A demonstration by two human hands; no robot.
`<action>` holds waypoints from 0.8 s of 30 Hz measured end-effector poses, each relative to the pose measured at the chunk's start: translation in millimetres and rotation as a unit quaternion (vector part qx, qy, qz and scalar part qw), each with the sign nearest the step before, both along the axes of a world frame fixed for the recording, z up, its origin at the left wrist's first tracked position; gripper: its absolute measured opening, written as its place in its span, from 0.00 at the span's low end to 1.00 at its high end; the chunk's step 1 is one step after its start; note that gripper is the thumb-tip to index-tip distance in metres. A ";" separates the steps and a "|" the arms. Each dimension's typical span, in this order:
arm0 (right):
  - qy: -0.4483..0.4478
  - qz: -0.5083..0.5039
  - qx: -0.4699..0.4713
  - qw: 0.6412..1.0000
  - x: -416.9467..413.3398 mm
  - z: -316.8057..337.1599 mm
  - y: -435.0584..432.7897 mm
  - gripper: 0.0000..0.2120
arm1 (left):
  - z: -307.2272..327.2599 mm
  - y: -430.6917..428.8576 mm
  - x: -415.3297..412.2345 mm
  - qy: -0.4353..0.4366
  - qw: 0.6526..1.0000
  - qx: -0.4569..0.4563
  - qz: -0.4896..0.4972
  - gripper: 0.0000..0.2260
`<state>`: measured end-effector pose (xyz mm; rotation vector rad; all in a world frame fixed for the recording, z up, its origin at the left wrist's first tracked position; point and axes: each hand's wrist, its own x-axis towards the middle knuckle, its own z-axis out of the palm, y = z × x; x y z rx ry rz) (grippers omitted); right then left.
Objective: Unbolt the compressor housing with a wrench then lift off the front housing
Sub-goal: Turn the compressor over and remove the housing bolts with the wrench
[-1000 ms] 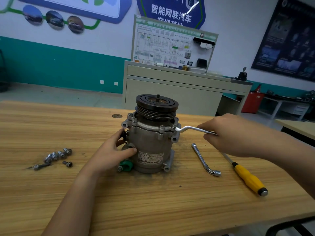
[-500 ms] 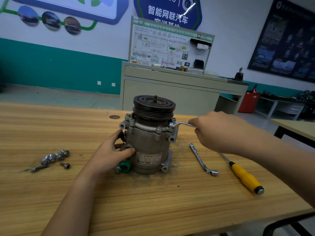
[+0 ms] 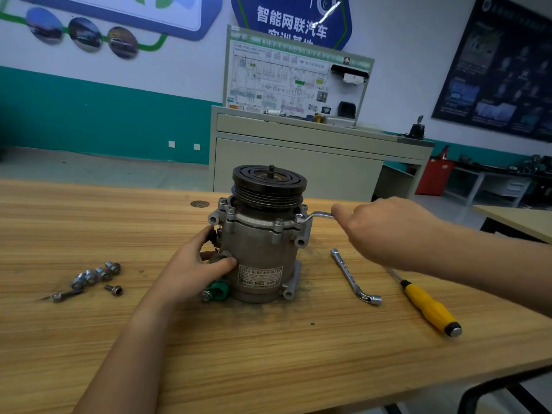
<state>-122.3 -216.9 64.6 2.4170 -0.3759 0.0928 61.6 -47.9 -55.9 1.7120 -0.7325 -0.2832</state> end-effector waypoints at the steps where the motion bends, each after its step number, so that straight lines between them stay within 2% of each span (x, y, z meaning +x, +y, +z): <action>1: 0.003 0.007 -0.009 1.000 1.5 1.3 -6.0 0.14 | -0.1 -0.2 0.3 -0.002 1.000 0.000 -0.001 0.32; 5: -0.008 0.034 -0.023 0.999 21.1 -1.7 -31.0 0.15 | -1.5 0.2 1.2 -0.005 1.000 0.004 -0.003 0.34; 9: -0.094 0.076 0.002 0.993 57.0 -21.4 -45.2 0.16 | -2.3 -1.0 2.1 0.007 1.000 -0.007 -0.005 0.34; 13: -0.187 0.182 0.050 0.964 72.7 -31.6 -45.2 0.13 | -2.5 -1.9 2.7 0.012 1.000 -0.008 -0.006 0.34; 16: -0.189 0.157 0.074 0.966 57.6 -30.2 -44.7 0.17 | -2.8 -1.5 2.0 0.011 1.000 -0.007 -0.004 0.34; 20: -0.326 0.134 0.198 0.915 19.8 -21.0 -28.9 0.18 | -2.9 -2.3 1.9 0.010 1.000 -0.014 -0.005 0.33; 22: -0.308 0.099 0.238 0.916 1.1 -19.7 -17.2 0.15 | -3.0 -2.1 1.7 0.009 1.000 -0.012 -0.003 0.33; 24: -0.249 0.066 0.215 0.942 -14.1 -19.4 -4.7 0.14 | -3.5 -1.4 1.7 0.012 1.000 -0.013 -0.002 0.33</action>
